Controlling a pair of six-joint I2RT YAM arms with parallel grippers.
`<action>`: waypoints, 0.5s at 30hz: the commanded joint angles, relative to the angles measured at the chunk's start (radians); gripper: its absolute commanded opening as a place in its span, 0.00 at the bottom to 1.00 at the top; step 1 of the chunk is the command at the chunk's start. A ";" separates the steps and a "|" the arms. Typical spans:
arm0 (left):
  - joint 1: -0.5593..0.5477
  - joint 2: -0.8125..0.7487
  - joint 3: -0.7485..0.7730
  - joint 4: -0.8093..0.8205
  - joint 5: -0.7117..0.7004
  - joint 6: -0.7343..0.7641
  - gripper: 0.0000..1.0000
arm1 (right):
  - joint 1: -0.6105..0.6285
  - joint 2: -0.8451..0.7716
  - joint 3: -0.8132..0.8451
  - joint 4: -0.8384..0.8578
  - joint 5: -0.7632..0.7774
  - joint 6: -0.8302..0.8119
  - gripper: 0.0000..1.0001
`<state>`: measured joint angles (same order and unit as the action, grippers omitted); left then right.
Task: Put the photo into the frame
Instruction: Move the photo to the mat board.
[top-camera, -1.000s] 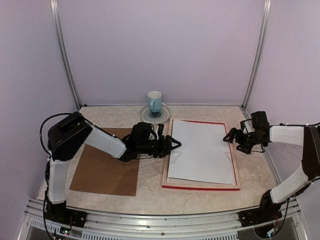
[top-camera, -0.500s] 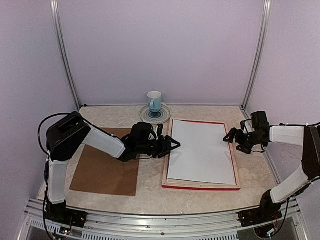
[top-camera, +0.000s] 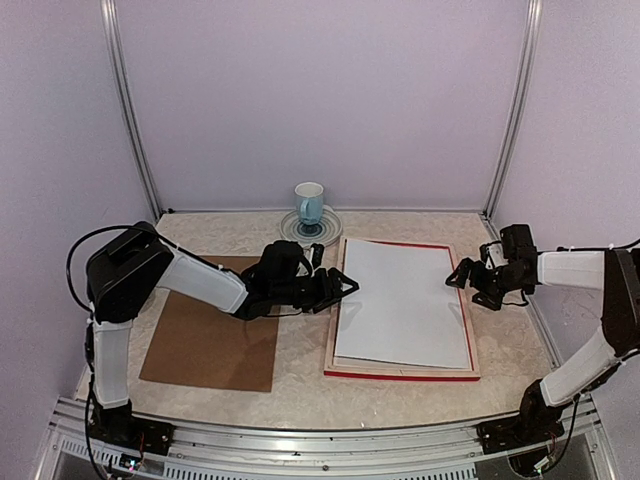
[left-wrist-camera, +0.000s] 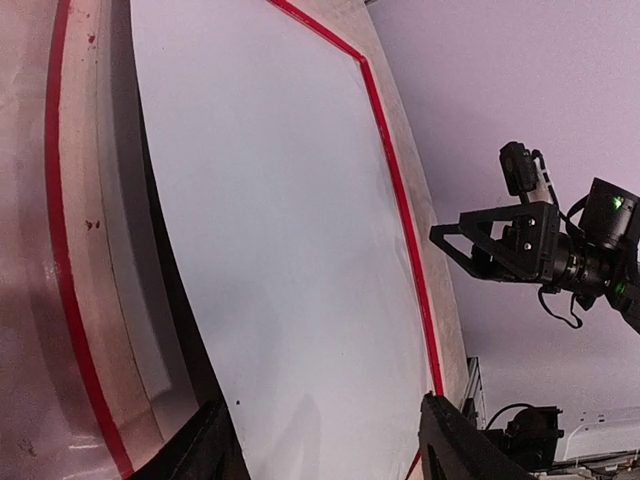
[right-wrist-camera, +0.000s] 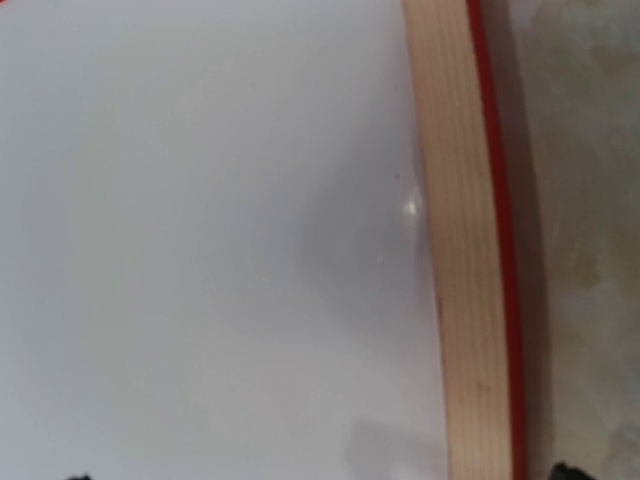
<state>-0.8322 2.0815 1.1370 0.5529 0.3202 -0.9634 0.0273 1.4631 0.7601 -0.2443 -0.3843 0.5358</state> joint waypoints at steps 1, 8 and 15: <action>-0.004 -0.061 0.001 -0.067 -0.057 0.055 0.65 | -0.012 0.020 0.012 -0.008 0.004 0.000 0.99; -0.008 -0.101 0.016 -0.174 -0.145 0.108 0.67 | -0.012 0.047 0.029 -0.005 0.007 0.003 0.99; -0.008 -0.078 0.058 -0.281 -0.212 0.134 0.69 | -0.012 0.097 0.069 0.009 0.005 0.011 0.99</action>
<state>-0.8330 2.0037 1.1587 0.3561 0.1658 -0.8654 0.0273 1.5345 0.7902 -0.2436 -0.3840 0.5404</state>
